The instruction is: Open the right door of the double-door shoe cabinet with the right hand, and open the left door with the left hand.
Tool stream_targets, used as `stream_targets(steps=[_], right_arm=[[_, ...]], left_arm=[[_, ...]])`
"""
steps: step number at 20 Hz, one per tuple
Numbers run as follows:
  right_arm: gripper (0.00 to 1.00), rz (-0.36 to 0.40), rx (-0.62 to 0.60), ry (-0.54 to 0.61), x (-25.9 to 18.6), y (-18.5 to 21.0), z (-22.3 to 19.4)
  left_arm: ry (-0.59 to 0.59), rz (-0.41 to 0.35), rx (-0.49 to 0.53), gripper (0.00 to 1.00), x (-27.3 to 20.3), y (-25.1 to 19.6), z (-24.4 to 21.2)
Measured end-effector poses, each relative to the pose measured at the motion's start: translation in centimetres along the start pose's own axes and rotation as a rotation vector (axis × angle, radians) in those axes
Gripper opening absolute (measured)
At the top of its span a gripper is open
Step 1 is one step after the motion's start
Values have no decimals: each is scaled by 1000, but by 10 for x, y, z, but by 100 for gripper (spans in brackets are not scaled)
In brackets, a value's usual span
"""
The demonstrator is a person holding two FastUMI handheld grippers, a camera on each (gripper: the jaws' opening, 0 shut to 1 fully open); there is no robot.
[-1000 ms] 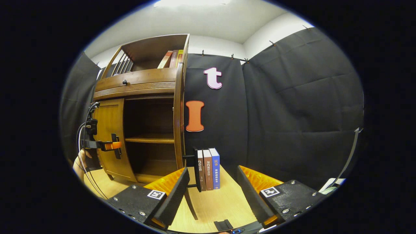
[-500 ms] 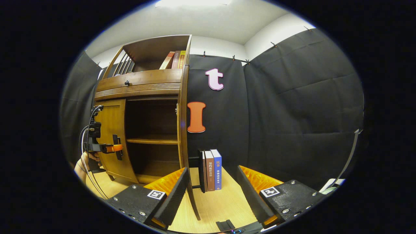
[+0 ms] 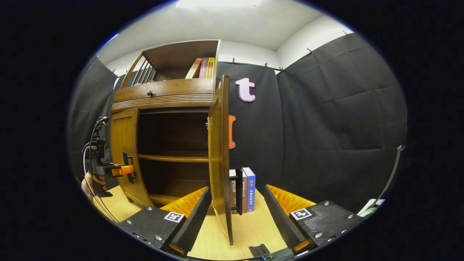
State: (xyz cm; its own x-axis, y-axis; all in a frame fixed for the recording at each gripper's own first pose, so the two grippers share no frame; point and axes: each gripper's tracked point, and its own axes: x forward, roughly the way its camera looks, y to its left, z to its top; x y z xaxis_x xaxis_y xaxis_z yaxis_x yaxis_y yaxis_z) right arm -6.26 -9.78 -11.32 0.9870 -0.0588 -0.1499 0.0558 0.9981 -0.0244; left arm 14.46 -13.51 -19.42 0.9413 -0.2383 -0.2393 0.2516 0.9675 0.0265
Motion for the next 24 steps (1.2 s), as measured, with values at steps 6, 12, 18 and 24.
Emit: stream_targets(steps=[6, 12, 18, 24], right_arm=[[91, 36, 5, -6, -2, 31, 8], [91, 93, 33, 14, -3, 73, 4], [91, 130, 37, 10, 1, 99, 2], [91, 139, 41, 22, 8, 99, -9]], left_arm=[[-10, -21, -16, 31, -42, 12, -3], [-24, -27, -20, 31, -77, 28, -6], [-31, 2, -17, 34, -101, 44, -7], [-35, 43, 12, 32, -120, 58, -10]])
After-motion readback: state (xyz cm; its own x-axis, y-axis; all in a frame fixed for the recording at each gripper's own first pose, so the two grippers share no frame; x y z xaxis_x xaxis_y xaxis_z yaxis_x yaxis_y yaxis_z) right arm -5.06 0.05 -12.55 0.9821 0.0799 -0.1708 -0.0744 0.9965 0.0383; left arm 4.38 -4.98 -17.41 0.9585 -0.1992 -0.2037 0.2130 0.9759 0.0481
